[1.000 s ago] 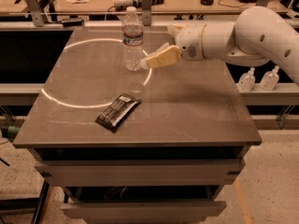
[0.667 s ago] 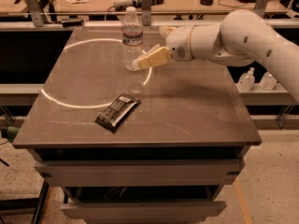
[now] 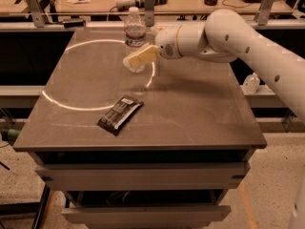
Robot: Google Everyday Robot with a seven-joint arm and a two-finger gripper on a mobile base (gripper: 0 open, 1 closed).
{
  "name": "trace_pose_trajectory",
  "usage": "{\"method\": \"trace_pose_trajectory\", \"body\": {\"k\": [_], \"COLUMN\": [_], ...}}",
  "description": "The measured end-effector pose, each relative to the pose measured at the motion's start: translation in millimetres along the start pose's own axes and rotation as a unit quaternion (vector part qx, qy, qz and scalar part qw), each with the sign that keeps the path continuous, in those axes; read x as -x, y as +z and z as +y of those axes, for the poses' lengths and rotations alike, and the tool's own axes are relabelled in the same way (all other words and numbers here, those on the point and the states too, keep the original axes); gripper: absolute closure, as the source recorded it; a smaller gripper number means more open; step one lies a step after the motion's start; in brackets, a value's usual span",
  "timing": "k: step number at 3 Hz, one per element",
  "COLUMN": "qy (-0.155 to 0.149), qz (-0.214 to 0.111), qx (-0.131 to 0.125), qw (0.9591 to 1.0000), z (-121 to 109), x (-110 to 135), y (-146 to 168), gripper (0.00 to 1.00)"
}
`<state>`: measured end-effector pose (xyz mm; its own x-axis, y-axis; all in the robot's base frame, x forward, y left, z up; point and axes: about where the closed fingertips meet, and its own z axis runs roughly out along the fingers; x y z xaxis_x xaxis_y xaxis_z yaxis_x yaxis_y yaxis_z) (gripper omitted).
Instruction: Move water bottle near rxbar chocolate
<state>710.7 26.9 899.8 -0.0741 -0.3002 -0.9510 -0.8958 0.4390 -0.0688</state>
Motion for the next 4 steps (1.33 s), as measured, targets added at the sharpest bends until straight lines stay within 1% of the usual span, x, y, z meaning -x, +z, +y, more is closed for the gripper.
{"method": "trace_pose_trajectory", "body": {"k": [1, 2, 3, 4], "qy": [0.002, 0.0, -0.023, -0.018], "qz": [-0.008, -0.015, -0.006, 0.003], "qx": [0.008, 0.016, 0.021, 0.032], "qw": [0.9999, 0.9998, 0.9995, 0.9993], "z": [1, 3, -1, -1], "x": [6, 10, 16, 27], "y": [19, 29, 27, 7], "gripper": [0.16, 0.38, 0.62, 0.85]}}
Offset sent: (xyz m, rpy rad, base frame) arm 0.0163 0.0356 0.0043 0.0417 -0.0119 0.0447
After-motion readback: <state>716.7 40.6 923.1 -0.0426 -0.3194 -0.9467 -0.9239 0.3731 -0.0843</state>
